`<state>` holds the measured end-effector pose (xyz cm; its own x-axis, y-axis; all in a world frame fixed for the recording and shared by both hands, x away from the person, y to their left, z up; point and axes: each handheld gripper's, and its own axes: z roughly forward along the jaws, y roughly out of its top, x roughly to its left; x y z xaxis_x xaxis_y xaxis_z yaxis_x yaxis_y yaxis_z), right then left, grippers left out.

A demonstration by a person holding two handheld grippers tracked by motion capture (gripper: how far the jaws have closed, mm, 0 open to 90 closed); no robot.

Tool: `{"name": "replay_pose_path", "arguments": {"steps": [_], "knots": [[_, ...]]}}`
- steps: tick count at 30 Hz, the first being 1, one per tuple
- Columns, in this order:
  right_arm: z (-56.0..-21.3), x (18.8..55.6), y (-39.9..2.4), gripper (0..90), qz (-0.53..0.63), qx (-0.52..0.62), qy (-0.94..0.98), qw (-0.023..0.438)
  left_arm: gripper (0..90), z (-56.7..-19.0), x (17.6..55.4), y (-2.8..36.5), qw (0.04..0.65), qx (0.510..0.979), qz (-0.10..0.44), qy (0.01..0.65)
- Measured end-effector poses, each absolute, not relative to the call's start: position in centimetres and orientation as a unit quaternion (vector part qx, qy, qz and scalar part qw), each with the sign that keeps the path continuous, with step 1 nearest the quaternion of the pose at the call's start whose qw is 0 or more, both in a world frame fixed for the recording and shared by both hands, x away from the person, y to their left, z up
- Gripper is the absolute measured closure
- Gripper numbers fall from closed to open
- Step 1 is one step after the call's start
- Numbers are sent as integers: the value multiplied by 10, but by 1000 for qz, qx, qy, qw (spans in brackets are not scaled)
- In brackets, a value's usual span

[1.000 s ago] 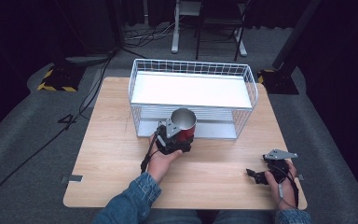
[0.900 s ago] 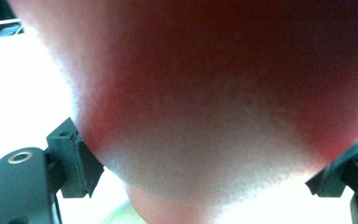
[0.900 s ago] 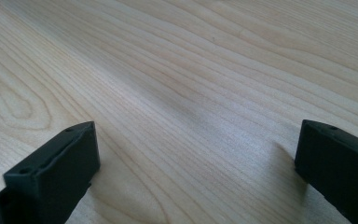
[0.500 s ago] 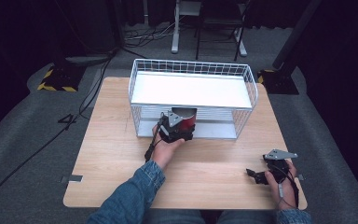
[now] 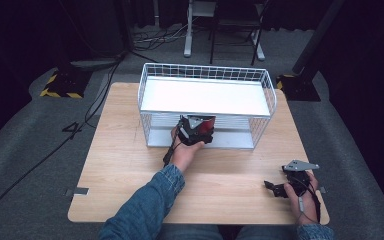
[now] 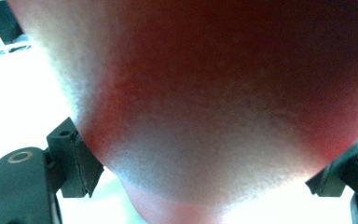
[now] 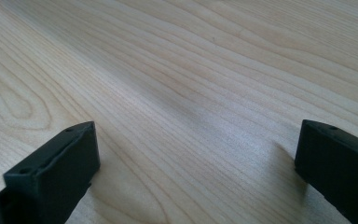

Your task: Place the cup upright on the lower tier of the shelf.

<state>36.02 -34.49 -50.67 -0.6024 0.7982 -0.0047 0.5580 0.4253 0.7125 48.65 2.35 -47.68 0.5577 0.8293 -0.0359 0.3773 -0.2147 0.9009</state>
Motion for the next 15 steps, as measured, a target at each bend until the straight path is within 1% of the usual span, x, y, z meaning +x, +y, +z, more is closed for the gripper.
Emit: {"name": "replay_pose_path", "arguments": {"steps": [1, 2, 6, 15], "knots": [[-507, 360, -345, 0, 345, 410, 826, 174, 161, -478, 485, 22, 472, 732, 244, 427], [-507, 360, -345, 0, 345, 410, 826, 174, 161, -479, 486, 22, 468, 730, 253, 430], [-507, 360, -345, 0, 345, 411, 826, 174, 161, -486, 490, 19, 468, 736, 233, 430], [-507, 360, -345, 0, 345, 410, 826, 174, 156, -484, 493, 14, 456, 743, 236, 429]]}}
